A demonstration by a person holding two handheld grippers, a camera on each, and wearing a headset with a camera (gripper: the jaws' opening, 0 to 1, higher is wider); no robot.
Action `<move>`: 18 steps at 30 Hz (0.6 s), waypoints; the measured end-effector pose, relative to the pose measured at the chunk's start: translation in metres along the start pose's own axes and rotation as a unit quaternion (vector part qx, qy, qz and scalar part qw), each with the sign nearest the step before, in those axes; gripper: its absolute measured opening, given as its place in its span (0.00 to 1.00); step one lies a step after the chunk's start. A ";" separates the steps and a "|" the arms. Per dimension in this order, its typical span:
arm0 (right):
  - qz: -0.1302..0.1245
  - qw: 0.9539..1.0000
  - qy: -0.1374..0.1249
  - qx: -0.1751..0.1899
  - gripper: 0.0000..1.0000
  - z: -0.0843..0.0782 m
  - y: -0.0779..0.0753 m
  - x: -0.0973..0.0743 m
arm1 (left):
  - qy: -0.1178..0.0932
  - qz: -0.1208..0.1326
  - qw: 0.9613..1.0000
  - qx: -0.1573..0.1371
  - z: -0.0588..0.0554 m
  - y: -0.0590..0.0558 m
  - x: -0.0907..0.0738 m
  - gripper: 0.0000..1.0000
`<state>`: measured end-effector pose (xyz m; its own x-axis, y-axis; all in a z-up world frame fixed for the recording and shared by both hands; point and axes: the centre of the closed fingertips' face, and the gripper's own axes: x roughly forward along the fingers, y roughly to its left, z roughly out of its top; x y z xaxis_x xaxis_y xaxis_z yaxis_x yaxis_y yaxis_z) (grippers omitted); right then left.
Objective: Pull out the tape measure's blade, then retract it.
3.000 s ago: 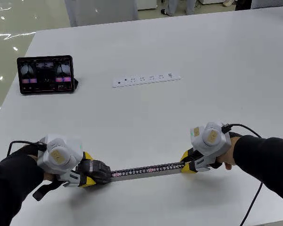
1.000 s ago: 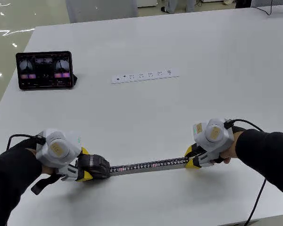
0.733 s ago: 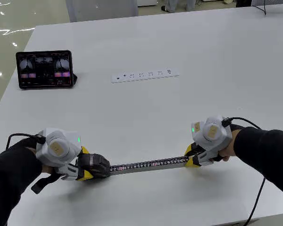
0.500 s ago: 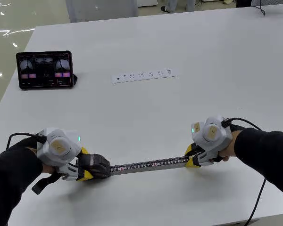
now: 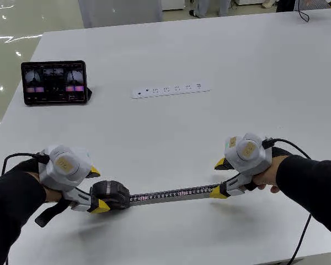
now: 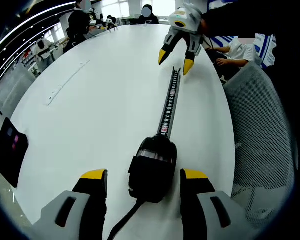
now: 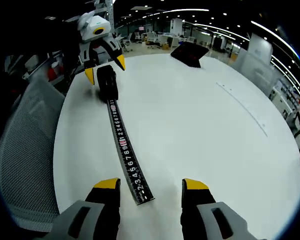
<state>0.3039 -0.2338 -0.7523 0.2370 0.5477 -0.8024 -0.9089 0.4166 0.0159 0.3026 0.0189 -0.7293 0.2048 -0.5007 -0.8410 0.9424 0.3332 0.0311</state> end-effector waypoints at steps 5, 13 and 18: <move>-0.028 0.998 -0.029 0.037 0.52 -0.003 0.000 -0.011 | -0.027 0.010 0.999 -0.046 0.005 0.000 -0.007 0.68; -0.065 0.996 -0.053 0.038 0.53 -0.020 0.001 -0.030 | -0.083 0.048 0.987 -0.131 -0.002 0.003 -0.017 0.78; -0.090 0.992 -0.072 0.056 0.55 -0.026 0.001 -0.047 | -0.106 0.074 0.970 -0.207 -0.019 0.000 -0.025 0.78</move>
<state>0.2826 -0.2781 -0.7297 0.4459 0.5521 -0.7045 -0.8058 0.5903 -0.0476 0.2922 0.0464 -0.7187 0.4209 -0.5618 -0.7122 0.7208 0.6838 -0.1134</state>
